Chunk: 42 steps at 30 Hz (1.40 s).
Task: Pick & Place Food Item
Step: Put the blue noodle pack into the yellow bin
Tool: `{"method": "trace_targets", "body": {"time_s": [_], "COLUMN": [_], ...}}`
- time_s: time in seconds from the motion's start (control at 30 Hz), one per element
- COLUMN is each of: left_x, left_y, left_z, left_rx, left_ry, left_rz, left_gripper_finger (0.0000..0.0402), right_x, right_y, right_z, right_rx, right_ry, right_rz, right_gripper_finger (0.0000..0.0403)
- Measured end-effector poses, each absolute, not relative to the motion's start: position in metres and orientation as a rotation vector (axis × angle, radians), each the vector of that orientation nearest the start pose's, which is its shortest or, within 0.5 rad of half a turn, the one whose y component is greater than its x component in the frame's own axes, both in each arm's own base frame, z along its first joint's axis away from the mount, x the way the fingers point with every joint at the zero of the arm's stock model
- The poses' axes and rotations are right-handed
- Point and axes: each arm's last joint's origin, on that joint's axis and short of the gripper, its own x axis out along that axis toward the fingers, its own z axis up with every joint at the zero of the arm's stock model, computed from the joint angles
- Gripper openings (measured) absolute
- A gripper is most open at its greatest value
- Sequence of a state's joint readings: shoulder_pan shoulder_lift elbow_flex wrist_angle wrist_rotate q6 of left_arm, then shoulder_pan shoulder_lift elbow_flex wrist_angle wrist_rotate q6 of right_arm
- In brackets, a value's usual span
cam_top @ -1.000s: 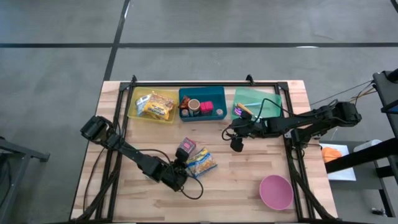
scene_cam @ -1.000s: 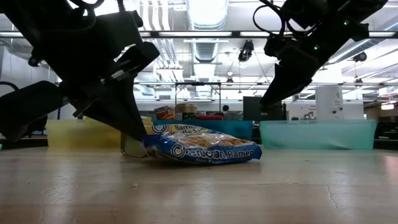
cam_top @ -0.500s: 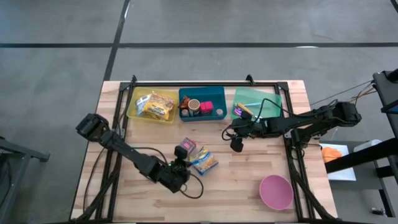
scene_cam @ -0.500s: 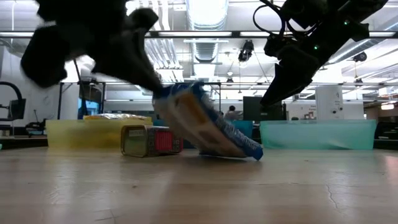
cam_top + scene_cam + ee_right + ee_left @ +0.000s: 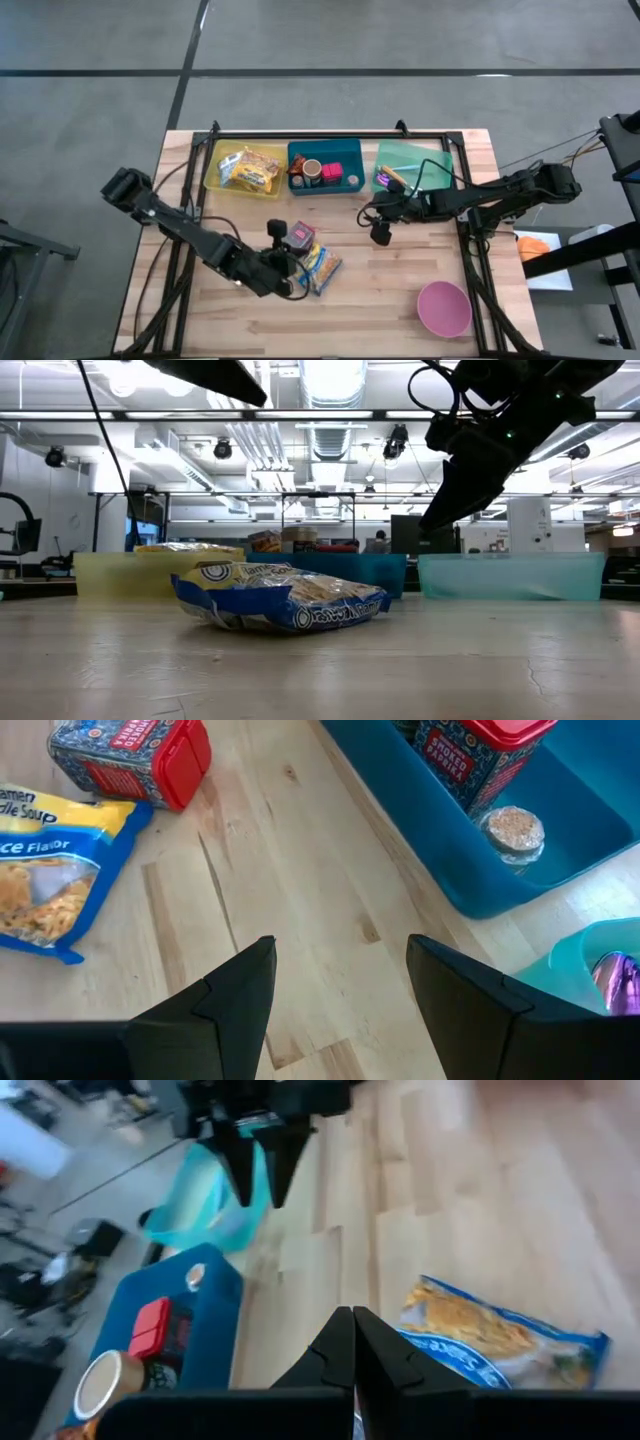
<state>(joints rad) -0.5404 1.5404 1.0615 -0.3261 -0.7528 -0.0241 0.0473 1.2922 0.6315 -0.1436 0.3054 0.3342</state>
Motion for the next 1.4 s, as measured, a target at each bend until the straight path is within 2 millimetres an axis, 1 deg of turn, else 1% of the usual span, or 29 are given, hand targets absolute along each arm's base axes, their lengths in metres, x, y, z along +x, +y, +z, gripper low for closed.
{"method": "trace_targets", "body": {"time_s": [0.07, 0.17, 0.23, 0.33, 0.43, 0.53, 0.6, 0.73, 0.8, 0.87, 0.97, 1.03, 1.2, 1.3, 1.4], "left_x": [0.28, 0.277, 0.276, 0.277, 0.28, 0.284, 0.287, 0.293, 0.294, 0.295, 0.297, 0.298, 0.302, 0.305, 0.306], "left_y": [-0.146, -0.147, -0.148, -0.15, -0.154, -0.161, -0.164, -0.169, -0.169, -0.168, -0.168, -0.167, -0.169, -0.169, -0.17], "left_z": [0.248, 0.244, 0.235, 0.213, 0.19, 0.167, 0.156, 0.145, 0.141, 0.139, 0.132, 0.128, 0.115, 0.11, 0.11], "left_rx": [0.459, 0.441, 0.443, 0.481, 0.517, 0.54, 0.56, 0.58, 0.598, 0.621, 0.652, 0.695, 0.809, 0.843, 0.854], "left_ry": [0.656, 0.695, 0.731, 0.798, 0.871, 0.946, 0.979, 1.001, 1.002, 0.995, 1.0, 1.001, 0.991, 0.976, 0.964], "left_rz": [0.157, 0.065, 0.014, 0.003, -0.036, -0.13, -0.147, -0.15, -0.131, -0.095, -0.055, -0.036, 0.0, 0.027, 0.036], "left_gripper_finger": [0.0, 0.0005, 0.0018, 0.0052, 0.0101, 0.0166, 0.0214, 0.03, 0.0332, 0.0356, 0.0381, 0.039, 0.0394, 0.0394, 0.0394], "right_x": [0.244, 0.244, 0.244, 0.244, 0.244, 0.244, 0.244, 0.244, 0.244, 0.244, 0.244, 0.244, 0.244, 0.244, 0.244], "right_y": [0.005, 0.008, 0.009, 0.011, 0.011, 0.011, 0.011, 0.011, 0.011, 0.011, 0.011, 0.011, 0.012, 0.012, 0.012], "right_z": [0.186, 0.186, 0.186, 0.186, 0.186, 0.186, 0.186, 0.186, 0.186, 0.186, 0.186, 0.186, 0.186, 0.186, 0.186], "right_rx": [0.176, 0.172, 0.169, 0.168, 0.167, 0.167, 0.167, 0.167, 0.167, 0.167, 0.171, 0.173, 0.174, 0.177, 0.177], "right_ry": [0.742, 0.744, 0.744, 0.743, 0.743, 0.744, 0.743, 0.743, 0.743, 0.742, 0.742, 0.741, 0.741, 0.741, 0.741], "right_rz": [-0.368, -0.356, -0.348, -0.342, -0.341, -0.341, -0.341, -0.341, -0.341, -0.341, -0.343, -0.344, -0.344, -0.346, -0.346], "right_gripper_finger": [0.0224, 0.0225, 0.0225, 0.0225, 0.0225, 0.0225, 0.0225, 0.0225, 0.0224, 0.0225, 0.0225, 0.0224, 0.0225, 0.0225, 0.0224]}}
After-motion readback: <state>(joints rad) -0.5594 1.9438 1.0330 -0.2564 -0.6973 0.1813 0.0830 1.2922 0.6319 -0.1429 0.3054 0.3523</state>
